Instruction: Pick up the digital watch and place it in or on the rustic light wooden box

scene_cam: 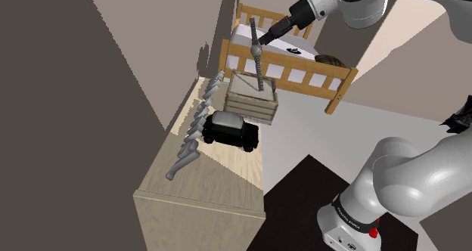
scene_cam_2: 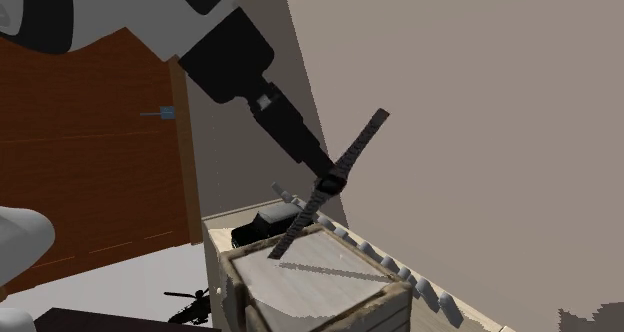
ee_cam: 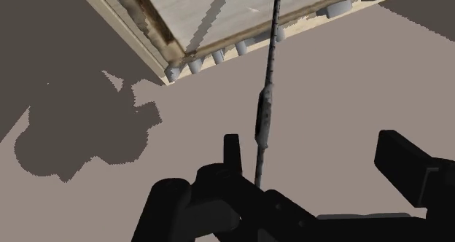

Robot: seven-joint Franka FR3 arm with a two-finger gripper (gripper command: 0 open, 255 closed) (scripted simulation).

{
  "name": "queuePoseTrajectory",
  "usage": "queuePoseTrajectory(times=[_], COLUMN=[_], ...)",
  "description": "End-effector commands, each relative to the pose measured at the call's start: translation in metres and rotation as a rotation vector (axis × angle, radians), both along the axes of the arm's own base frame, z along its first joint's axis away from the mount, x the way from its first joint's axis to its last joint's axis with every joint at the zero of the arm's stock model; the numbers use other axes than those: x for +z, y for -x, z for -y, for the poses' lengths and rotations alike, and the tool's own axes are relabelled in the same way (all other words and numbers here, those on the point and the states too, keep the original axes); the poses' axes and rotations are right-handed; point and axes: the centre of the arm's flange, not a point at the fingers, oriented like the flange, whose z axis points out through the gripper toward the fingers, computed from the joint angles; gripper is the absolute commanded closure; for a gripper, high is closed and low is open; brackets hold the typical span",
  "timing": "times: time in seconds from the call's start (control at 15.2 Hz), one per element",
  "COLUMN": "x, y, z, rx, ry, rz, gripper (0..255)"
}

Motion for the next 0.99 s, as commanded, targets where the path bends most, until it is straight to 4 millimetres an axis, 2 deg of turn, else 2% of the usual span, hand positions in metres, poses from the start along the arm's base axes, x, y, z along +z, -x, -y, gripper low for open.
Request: queuePoseTrajectory(times=[0.0,0.13,0.4,0.92], x=[0.0,0.0,0.037,0.037], y=[0.0,0.0,0.026,0.026], z=[0.0,0.0,0.021,0.021], rx=[0.0,0.0,0.0,0.0], ry=[0.0,0.0,0.0,0.0], rz=[0.0,0.0,0.0,0.0], gripper=[0,0,0,0])
